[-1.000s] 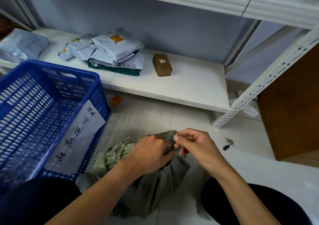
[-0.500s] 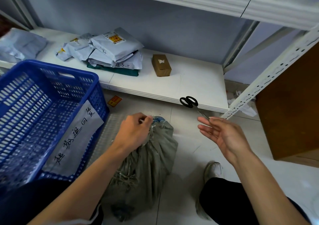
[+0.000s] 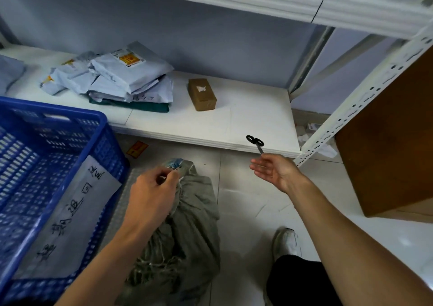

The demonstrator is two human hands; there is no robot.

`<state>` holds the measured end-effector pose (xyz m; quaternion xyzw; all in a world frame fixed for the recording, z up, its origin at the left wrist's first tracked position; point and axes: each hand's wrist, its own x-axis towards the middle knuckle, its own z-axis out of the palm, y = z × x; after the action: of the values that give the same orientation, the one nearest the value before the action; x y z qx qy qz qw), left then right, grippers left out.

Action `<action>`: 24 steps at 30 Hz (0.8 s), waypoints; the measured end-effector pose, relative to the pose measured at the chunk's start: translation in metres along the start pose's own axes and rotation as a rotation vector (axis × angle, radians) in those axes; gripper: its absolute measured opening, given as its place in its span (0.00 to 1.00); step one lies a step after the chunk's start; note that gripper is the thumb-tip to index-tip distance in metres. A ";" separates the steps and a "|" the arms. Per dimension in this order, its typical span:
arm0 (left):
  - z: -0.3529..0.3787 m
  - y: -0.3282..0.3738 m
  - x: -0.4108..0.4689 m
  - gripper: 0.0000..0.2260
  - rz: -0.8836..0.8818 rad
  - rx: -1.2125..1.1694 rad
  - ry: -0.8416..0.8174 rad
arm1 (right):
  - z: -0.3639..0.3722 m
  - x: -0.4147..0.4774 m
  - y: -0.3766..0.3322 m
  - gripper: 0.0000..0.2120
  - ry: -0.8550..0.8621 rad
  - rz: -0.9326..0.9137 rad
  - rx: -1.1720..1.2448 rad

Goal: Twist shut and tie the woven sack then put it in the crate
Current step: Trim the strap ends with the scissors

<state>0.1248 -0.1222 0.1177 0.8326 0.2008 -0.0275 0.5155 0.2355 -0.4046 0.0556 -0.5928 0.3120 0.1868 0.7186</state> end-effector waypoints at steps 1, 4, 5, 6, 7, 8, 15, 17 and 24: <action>0.001 -0.001 0.003 0.09 -0.011 -0.012 0.005 | 0.004 0.009 -0.001 0.06 0.046 -0.006 -0.021; 0.004 -0.005 0.011 0.08 -0.030 0.000 -0.005 | 0.013 0.034 -0.008 0.05 0.132 -0.042 -0.032; 0.006 -0.006 0.013 0.08 -0.041 0.006 -0.010 | 0.016 0.042 -0.011 0.05 0.144 -0.046 -0.023; 0.009 -0.008 0.016 0.08 -0.055 0.002 -0.014 | 0.020 0.052 -0.012 0.05 0.150 -0.039 -0.014; 0.012 -0.009 0.016 0.07 -0.066 -0.010 -0.018 | 0.022 0.060 -0.012 0.05 0.151 -0.028 -0.005; 0.014 -0.009 0.017 0.07 -0.072 -0.019 -0.021 | 0.025 0.067 -0.011 0.06 0.150 -0.015 0.001; 0.026 -0.003 0.024 0.08 -0.059 0.004 -0.080 | 0.035 0.099 0.005 0.09 0.177 0.055 0.069; 0.027 -0.004 0.026 0.09 -0.049 0.015 -0.090 | 0.034 0.105 0.007 0.09 0.192 0.054 0.097; 0.024 -0.006 0.031 0.10 -0.041 0.067 -0.130 | 0.033 0.127 0.017 0.07 0.218 0.101 0.100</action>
<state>0.1550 -0.1313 0.0939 0.8415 0.1831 -0.0987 0.4985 0.3253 -0.3821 -0.0387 -0.5565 0.4265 0.1415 0.6988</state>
